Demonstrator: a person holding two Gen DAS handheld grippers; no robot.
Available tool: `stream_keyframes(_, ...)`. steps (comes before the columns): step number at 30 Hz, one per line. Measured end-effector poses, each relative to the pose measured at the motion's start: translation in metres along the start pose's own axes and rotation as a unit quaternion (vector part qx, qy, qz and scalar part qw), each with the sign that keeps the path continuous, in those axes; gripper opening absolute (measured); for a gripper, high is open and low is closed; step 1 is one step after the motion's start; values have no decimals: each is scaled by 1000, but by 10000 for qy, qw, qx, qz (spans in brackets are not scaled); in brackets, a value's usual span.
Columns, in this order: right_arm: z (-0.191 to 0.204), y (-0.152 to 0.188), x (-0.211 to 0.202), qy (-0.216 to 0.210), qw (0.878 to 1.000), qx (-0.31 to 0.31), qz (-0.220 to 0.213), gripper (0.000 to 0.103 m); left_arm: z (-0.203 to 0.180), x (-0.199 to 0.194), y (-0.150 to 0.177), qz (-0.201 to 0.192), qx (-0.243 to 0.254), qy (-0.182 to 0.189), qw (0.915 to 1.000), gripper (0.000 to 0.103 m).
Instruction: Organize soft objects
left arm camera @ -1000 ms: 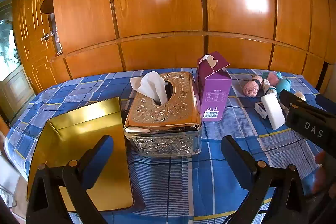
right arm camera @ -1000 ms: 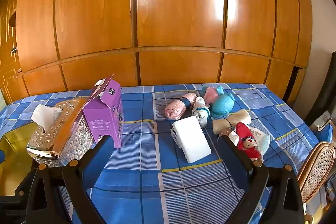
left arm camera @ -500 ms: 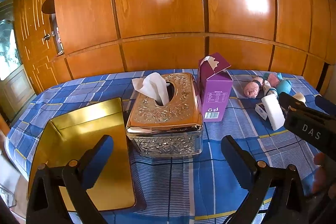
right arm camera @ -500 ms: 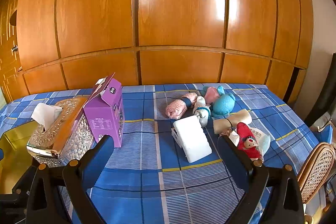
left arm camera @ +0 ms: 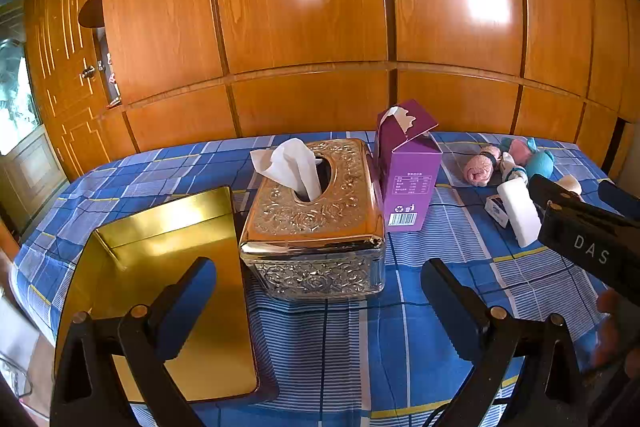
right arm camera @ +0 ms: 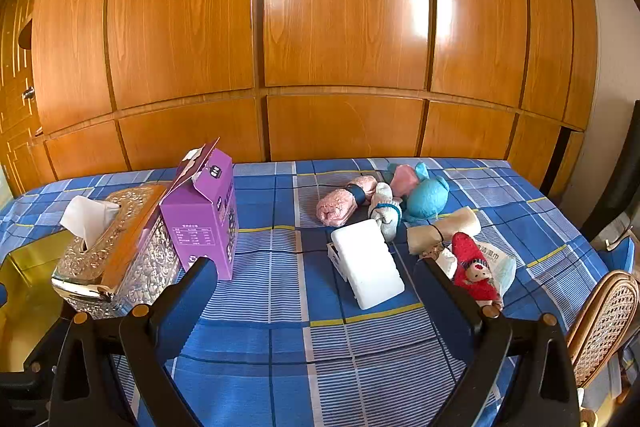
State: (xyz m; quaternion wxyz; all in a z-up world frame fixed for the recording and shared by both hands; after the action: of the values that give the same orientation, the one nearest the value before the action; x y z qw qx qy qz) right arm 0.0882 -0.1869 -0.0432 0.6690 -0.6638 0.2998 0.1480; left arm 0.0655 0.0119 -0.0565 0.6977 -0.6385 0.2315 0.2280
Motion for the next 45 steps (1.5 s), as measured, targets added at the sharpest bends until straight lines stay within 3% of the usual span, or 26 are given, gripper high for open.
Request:
stream_keyframes(32, -10, 0, 6, 7, 9999, 107, 113, 101, -7, -1, 0, 25, 85, 84, 9999, 103)
stream_keyframes(39, -65, -6, 22, 66, 9957, 830, 404, 101, -28, -4, -6, 20, 324, 980, 9947, 103)
stream_keyframes(45, -146, -6, 29, 521, 9869, 1408, 586, 101, -66, -3, -24, 110, 935, 1668, 9815, 103)
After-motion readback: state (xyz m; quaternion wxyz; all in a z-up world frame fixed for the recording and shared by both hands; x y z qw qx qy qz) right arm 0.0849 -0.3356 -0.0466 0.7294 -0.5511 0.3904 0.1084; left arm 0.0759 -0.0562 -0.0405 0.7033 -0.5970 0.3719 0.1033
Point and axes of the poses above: each gripper's, at about its wrist camera, not at the fingertips, and x roughly the way its jaws point, z to its left, y to its underside, the point moved 8 cm from there along x, roughly the way its jaws point, and after that the axes turned 2 degrees about z, right-handed, at the moved point
